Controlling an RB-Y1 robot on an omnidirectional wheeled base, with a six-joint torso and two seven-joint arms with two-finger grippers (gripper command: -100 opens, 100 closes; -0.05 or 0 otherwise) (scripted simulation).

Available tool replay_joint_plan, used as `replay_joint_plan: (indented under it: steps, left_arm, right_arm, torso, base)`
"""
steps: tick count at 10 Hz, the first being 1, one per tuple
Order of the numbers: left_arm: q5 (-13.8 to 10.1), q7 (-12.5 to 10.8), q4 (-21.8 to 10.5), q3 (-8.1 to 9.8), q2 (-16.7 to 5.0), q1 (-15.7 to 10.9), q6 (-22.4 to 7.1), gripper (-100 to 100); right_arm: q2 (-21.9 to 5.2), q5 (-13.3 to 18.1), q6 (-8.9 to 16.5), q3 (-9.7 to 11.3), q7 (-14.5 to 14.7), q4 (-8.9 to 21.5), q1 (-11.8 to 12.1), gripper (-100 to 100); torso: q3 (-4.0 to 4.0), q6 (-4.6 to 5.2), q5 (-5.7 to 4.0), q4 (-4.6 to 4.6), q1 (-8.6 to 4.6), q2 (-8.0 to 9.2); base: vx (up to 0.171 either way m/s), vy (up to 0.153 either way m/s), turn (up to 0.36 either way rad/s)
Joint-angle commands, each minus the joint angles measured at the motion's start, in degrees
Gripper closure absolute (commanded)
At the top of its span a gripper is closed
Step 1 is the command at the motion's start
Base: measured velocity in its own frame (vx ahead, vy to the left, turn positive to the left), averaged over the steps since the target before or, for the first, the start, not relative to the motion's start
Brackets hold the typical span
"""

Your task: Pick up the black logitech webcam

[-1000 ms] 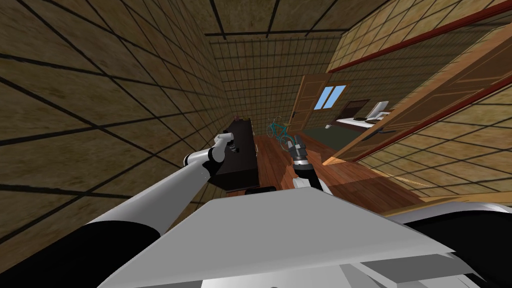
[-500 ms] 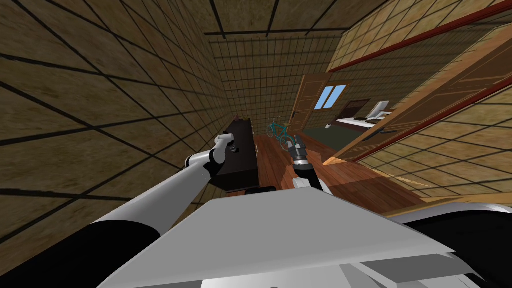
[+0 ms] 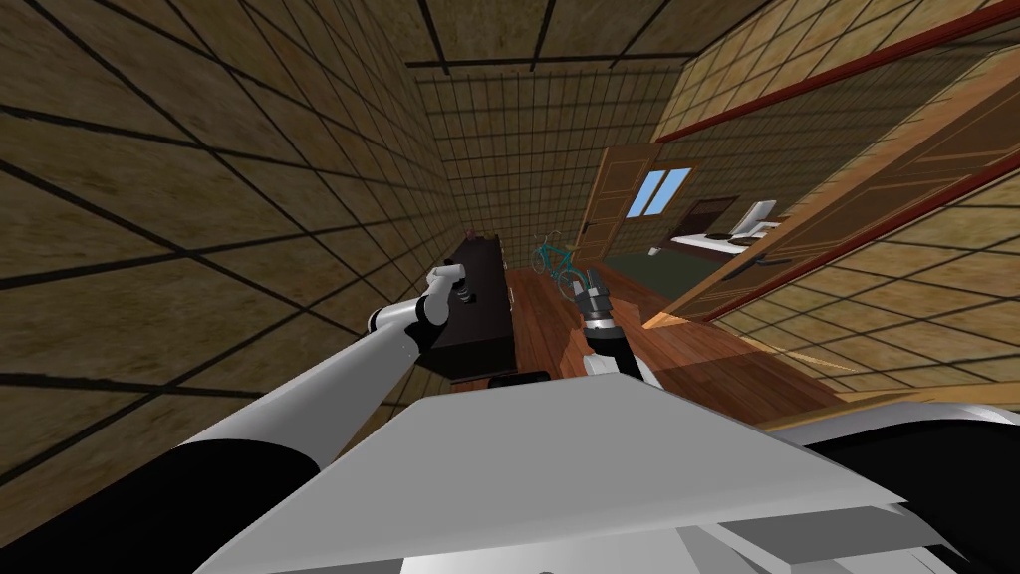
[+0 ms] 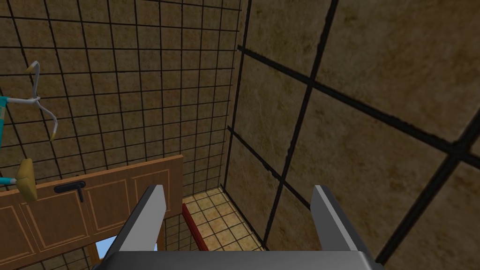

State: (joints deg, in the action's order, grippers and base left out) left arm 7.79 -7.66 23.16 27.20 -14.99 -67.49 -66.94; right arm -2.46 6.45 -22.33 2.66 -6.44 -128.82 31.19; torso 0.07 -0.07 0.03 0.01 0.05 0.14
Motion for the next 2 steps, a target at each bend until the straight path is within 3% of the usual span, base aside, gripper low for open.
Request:
replay_joint_plan:
  steps: [1,2]
  left_arm:
    - [0.00,0.00,0.00,0.00,0.00,0.00,0.00,100]
    - [0.00,0.04,0.26,0.01,0.03,0.06,-0.29,0]
  right_arm:
    - [0.00,0.00,0.00,0.00,0.00,0.00,0.00,0]
    - [0.00,0.00,0.00,0.00,0.00,0.00,0.00,0]
  torso:
    - [0.00,0.00,0.00,0.00,0.00,0.00]
    - [-0.03,0.00,0.00,-0.01,-0.01,-0.05]
  base:
    - [-0.013,0.002,0.000]
    - [0.000,0.000,0.000]
